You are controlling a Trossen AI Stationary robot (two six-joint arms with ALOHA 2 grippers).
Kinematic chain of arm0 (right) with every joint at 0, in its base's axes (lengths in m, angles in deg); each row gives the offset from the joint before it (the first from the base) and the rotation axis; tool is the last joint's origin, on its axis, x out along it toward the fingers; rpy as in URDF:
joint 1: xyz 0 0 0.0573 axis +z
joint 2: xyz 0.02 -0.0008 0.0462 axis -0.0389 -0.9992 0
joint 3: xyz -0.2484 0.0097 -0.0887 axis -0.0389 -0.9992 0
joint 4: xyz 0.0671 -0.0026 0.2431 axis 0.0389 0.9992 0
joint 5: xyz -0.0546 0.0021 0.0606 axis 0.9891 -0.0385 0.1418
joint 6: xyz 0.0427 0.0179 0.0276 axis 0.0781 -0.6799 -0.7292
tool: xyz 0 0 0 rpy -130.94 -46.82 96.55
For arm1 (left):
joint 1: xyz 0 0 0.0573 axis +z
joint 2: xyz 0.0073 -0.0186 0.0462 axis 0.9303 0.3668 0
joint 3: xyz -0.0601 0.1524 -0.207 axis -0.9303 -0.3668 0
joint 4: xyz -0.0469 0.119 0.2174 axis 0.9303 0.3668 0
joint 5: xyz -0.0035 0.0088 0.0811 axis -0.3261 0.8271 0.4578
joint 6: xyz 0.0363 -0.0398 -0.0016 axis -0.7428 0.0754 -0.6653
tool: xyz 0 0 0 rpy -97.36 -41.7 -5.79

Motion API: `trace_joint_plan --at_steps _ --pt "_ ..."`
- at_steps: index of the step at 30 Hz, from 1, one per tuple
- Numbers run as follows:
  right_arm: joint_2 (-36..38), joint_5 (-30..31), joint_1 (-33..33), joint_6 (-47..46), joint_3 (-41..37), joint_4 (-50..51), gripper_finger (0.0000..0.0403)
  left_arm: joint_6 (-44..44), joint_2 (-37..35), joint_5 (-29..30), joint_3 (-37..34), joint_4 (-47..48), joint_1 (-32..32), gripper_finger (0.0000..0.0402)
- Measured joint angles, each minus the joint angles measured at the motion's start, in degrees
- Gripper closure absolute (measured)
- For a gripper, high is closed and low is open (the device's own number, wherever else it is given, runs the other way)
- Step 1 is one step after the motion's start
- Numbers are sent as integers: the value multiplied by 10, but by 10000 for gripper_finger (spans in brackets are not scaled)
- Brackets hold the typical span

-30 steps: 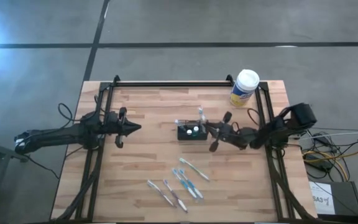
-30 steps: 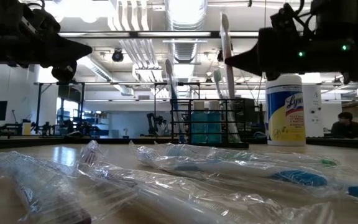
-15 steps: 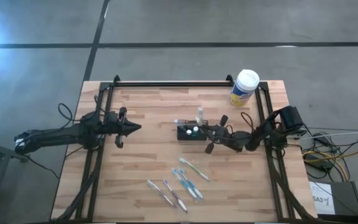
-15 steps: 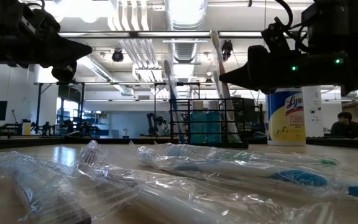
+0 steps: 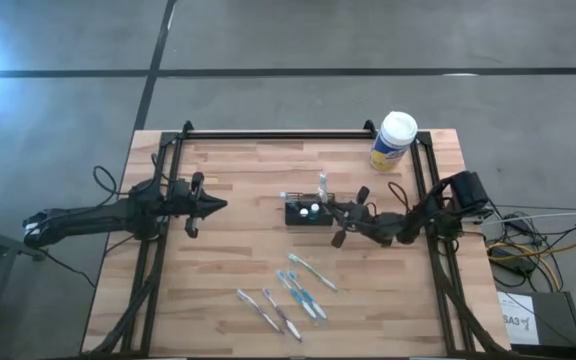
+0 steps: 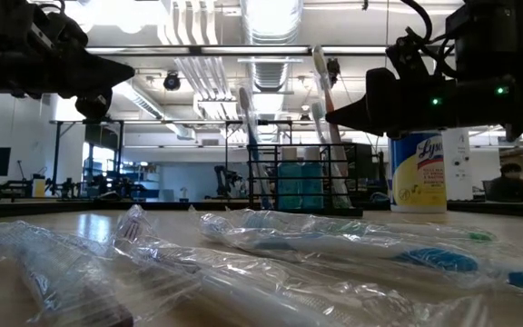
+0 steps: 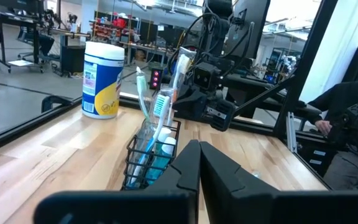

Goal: Pick & Place toothbrushing station
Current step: Put the orange toothbrush into the wire organizer

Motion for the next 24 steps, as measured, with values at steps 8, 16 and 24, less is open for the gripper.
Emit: trace_joint_plan --at_steps 8,16,24 --pt "-37 -7 13 -16 -4 0 390 -13 0 0 0 0 0 391" --pt "-33 -8 13 -47 -12 0 368 -29 0 0 0 -4 0 388" --pt "-30 -8 13 -85 -23 0 298 -31 0 0 0 -7 0 389"
